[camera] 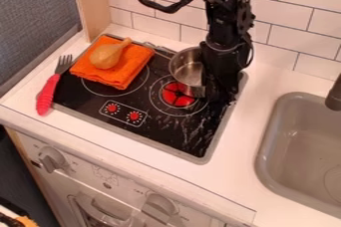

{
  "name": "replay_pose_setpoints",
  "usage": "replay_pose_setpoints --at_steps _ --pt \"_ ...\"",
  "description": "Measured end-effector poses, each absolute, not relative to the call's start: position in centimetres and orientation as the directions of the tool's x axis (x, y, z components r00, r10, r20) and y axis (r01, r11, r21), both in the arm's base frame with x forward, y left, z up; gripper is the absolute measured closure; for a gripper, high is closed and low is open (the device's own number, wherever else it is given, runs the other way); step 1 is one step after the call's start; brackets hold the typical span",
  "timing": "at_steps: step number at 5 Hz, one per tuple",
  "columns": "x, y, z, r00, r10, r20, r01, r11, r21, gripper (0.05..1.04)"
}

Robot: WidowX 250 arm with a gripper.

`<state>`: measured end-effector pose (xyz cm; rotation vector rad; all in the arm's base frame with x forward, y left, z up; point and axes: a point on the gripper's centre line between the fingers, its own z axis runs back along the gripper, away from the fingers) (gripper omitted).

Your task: Put the silver pot on top of the right burner

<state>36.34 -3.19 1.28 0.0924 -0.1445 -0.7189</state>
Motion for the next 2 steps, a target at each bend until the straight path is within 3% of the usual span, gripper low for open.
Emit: replay_pose_setpoints --at_steps 1,2 --pt "36.96 -2.54 1.68 0.755 -0.647 0.109 0.637 0.763 0.110 0.784" --pt "36.23 -3.00 1.97 0.768 -0.631 0.109 0.631 0.775 0.043 0.514"
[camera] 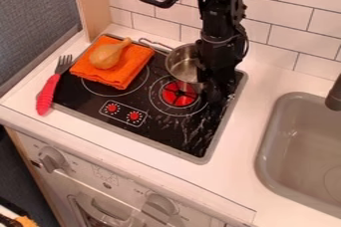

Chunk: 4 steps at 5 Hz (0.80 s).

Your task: Put the silver pot on top of the right burner

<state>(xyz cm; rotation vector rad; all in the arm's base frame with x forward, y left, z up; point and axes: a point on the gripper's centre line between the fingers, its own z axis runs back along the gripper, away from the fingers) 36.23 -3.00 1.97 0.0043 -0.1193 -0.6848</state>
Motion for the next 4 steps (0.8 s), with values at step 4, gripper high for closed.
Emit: replay_pose_setpoints --at_steps 4 --pt "32.7 1.0 8.4 0.958 -0.267 0.108 0.261 0.963 0.061 0.083"
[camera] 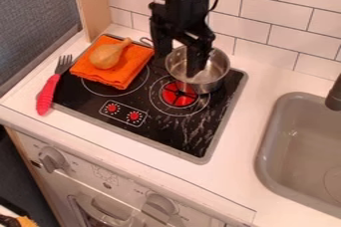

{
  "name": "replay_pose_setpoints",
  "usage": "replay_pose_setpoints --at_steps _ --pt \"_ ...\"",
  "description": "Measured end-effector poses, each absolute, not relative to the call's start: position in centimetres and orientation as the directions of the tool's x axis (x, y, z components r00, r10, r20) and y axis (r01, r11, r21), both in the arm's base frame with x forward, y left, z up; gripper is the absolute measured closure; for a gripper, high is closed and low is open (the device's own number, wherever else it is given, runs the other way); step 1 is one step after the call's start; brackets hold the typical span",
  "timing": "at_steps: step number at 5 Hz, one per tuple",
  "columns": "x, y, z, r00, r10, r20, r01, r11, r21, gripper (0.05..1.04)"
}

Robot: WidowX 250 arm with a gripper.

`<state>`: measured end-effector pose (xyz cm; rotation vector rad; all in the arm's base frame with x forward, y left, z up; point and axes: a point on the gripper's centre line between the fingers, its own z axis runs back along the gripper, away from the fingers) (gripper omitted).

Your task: Put the silver pot on top of the right burner

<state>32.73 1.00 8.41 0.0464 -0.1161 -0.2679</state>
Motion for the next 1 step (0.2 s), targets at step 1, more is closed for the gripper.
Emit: replay_pose_setpoints --at_steps 1 --pt "32.12 1.89 7.70 0.973 -0.210 0.097 0.205 0.977 0.055 0.083"
